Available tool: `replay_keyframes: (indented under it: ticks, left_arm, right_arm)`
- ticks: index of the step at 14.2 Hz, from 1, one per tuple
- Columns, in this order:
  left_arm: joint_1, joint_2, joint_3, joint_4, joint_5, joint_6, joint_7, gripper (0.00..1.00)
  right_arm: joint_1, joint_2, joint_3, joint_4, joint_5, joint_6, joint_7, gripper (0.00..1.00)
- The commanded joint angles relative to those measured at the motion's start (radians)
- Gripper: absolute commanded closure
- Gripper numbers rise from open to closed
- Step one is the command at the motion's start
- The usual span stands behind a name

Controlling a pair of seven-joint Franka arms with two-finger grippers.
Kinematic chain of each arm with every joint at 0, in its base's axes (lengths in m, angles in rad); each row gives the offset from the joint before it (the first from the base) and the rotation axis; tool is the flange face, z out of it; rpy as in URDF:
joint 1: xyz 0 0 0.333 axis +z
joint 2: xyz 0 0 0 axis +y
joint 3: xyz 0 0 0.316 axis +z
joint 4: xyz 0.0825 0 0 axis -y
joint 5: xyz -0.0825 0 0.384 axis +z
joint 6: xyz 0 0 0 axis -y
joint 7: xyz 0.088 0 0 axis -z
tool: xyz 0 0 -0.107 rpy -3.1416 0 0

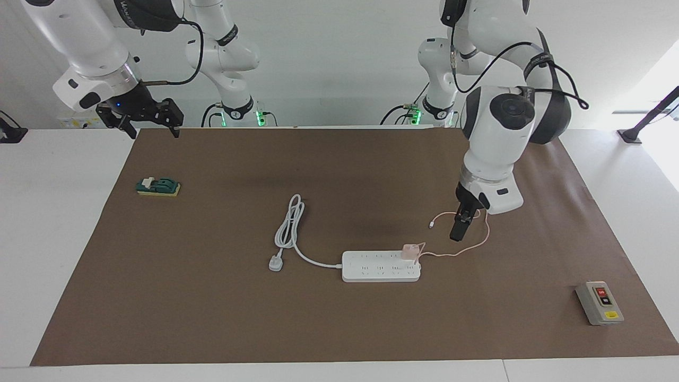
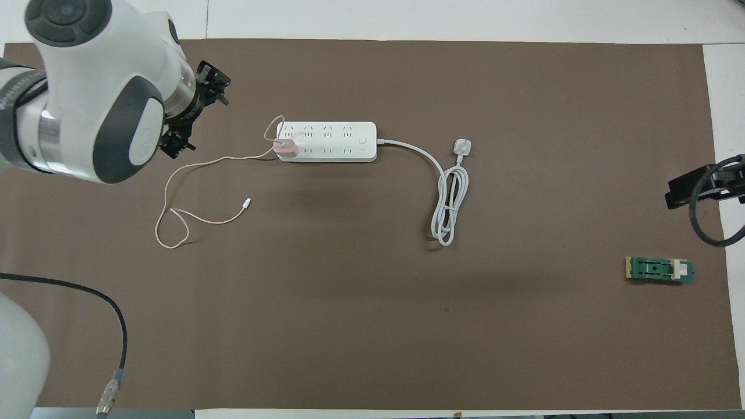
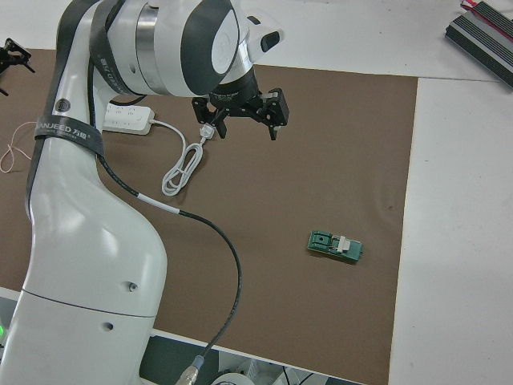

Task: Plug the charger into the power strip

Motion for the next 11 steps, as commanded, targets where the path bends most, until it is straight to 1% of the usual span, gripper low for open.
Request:
replay_keyframes:
  ticks: [1, 3, 5, 7, 8, 9, 11]
  left_arm:
    - [0.076, -0.07, -0.007, -0.027, 0.002, -0.122, 0.343, 0.0]
    - [0.142, -0.097, -0.011, -0.031, 0.0, -0.167, 0.532, 0.0]
    - [0.161, -0.107, -0.008, -0.031, 0.002, -0.175, 0.67, 0.0]
    - [0.173, -0.136, -0.004, -0.04, 0.0, -0.196, 0.895, 0.0]
    - [0.202, -0.169, -0.014, -0.087, -0.001, -0.192, 0.983, 0.0]
    - [0.201, -0.206, -0.013, -0.129, -0.001, -0.184, 1.003, 0.0]
    - [0.198, -0.293, -0.011, -0.248, -0.001, -0.164, 1.01, 0.0]
  right_arm:
    - [-0.01, -0.013, 0.01, -0.019, -0.016, 0.005, 0.007, 0.0]
    - [-0.01, -0.013, 0.01, -0.019, -0.016, 0.005, 0.007, 0.0]
    - [-0.01, -0.013, 0.01, -0.019, -0.016, 0.005, 0.007, 0.0]
    - [-0.01, -0.013, 0.01, -0.019, -0.016, 0.005, 0.007, 0.0]
    - [-0.01, -0.013, 0.01, -0.019, -0.016, 0.005, 0.007, 0.0]
    - [-0.01, -0.013, 0.01, -0.019, -0.016, 0.005, 0.007, 0.0]
    - [-0.01, -0.013, 0.01, -0.019, -0.016, 0.005, 0.007, 0.0]
